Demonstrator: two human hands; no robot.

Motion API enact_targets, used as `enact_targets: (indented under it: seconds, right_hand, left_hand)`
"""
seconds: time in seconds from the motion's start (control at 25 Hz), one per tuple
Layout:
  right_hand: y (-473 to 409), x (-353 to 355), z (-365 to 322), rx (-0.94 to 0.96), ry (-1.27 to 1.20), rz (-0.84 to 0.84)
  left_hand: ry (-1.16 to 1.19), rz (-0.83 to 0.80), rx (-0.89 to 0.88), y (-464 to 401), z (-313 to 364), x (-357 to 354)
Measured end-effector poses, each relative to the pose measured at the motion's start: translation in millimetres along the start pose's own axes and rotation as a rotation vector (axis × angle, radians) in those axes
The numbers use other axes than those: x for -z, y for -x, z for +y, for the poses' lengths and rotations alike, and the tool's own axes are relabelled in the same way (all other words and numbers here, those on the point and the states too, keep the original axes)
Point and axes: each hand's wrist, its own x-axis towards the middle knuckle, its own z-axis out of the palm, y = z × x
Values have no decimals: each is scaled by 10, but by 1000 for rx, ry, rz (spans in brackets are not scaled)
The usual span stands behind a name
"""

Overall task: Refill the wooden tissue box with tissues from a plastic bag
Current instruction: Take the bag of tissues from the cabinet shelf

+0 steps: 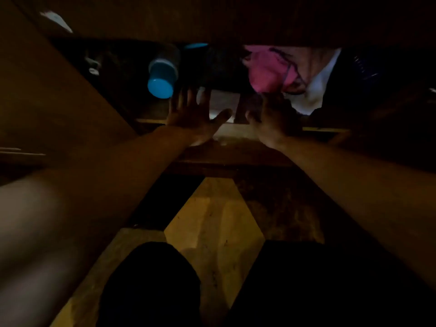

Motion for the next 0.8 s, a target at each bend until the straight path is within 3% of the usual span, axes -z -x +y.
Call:
enact_targets:
  seconds: [0.12,0.28,0.48,0.64,0.8]
  right_hand:
    - [-49,-252,85,-75,-21,58]
    - [-80,-398,139,-40,-25,164]
    - [-126,-390,68,-35,-294,214]
    - [-134,-312,-60,-166,-642,254]
    - [-59,-114,-158,-231,-666,255]
  left_hand:
    - [28,64,46,-175,-71,-177]
    - [69,61,112,-247,-128,-422]
    - [133,139,68,-229,-35,-430]
    - [368,277,59,-215,134,-338]
    - [566,293,189,-157,281,-196]
